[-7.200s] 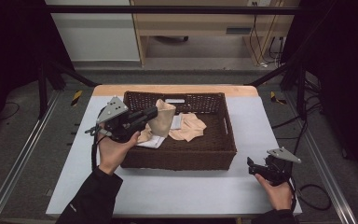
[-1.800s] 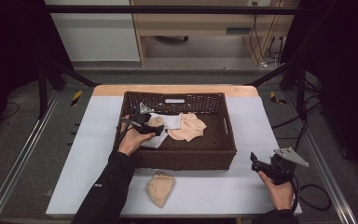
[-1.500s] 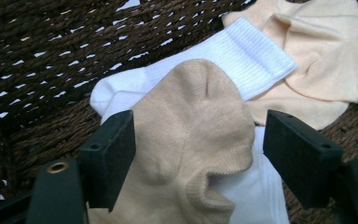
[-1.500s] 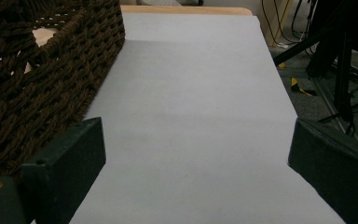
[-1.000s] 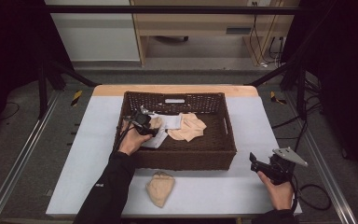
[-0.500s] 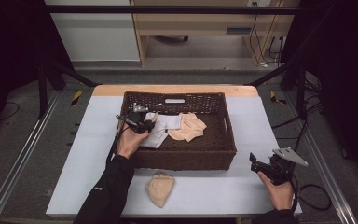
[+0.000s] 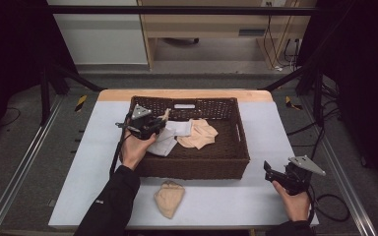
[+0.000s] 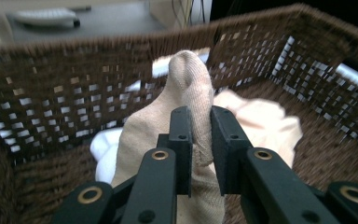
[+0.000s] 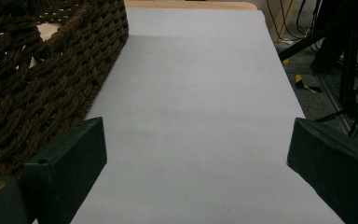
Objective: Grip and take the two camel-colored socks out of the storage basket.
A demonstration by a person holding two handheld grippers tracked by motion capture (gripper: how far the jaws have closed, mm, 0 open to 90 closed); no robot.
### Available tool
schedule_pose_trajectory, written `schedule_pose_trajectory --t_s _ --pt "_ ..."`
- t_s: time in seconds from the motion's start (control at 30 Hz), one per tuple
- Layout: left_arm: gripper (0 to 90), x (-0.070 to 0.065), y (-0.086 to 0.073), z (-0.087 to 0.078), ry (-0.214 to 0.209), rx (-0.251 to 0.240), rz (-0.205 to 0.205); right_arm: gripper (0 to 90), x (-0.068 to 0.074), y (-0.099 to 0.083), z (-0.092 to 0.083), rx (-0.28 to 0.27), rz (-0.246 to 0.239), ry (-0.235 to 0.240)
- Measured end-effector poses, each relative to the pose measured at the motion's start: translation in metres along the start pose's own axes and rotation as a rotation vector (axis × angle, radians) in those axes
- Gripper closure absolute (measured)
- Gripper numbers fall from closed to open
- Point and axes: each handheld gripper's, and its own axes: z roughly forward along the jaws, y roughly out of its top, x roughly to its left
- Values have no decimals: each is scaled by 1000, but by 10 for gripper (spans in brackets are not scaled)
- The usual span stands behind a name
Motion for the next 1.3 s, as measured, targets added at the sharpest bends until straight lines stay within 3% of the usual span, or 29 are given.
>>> schedule_pose_trajectory --t_s 0.03,0.1,0.13,0.27,0.4,0.67,1.03,1.3 --pt "783 -2 4 -6 -17 -41 -7 51 0 0 0 2 0 -1" --pt "782 -3 6 -11 -39 -66 -18 51 0 0 0 1 -3 -1" --pt "782 -3 6 -11 -39 -66 -18 51 0 0 0 1 -4 -2" --pt "782 -3 11 -21 -36 -156 -7 51 0 0 0 1 -6 -5" --pt "783 -2 17 -28 -41 -189 -26 50 0 0 0 1 -6 -5" --pt "783 -7 31 -44 -52 -241 -16 50 0 0 0 -1 -4 -5" --pt "783 -23 40 -70 -102 -287 22 48 0 0 0 -6 -6 -10" --pt "783 -44 52 -102 -151 -326 70 48 0 0 -1 -4 -7 -12"
